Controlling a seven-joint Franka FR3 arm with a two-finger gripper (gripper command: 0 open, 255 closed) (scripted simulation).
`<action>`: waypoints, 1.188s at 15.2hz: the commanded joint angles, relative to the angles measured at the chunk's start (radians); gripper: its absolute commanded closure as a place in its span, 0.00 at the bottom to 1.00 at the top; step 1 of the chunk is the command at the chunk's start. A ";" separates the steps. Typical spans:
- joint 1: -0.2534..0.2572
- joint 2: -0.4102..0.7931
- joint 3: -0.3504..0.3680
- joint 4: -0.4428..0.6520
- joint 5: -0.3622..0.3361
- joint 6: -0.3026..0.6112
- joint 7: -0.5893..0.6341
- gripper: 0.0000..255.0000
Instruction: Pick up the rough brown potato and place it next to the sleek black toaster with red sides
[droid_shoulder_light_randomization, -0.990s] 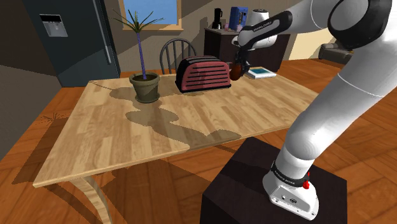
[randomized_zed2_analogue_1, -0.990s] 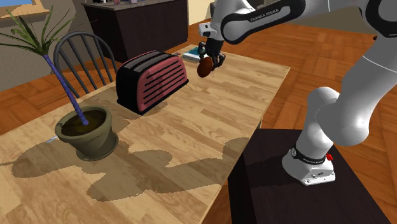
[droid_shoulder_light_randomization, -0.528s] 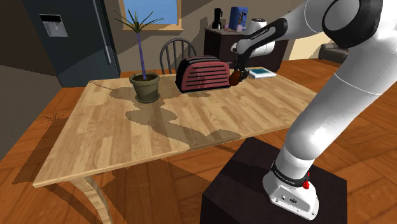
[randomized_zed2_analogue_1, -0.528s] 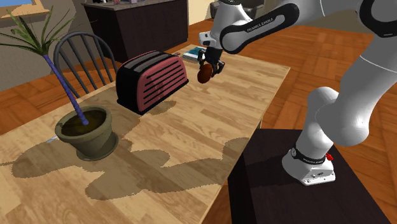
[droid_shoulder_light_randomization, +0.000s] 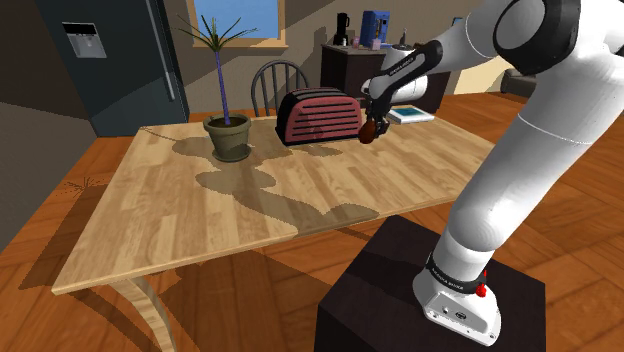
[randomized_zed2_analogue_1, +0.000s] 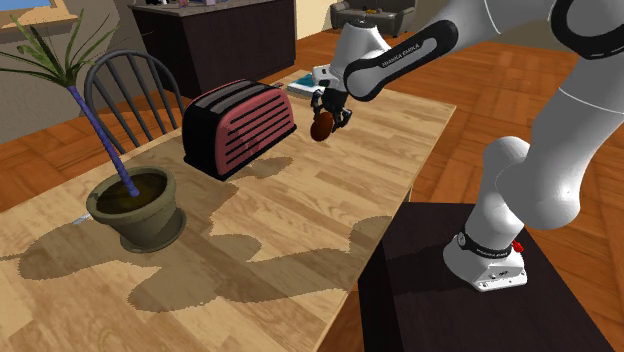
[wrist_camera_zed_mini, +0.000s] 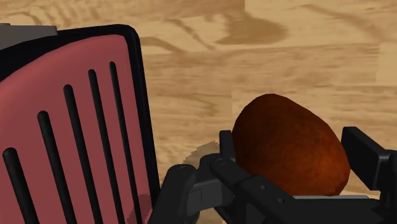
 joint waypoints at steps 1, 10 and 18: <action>0.003 0.021 -0.005 -0.012 0.013 0.032 -0.007 1.00; 0.014 0.113 -0.022 -0.062 0.088 0.163 -0.058 1.00; 0.017 0.172 -0.021 -0.081 0.157 0.231 -0.106 1.00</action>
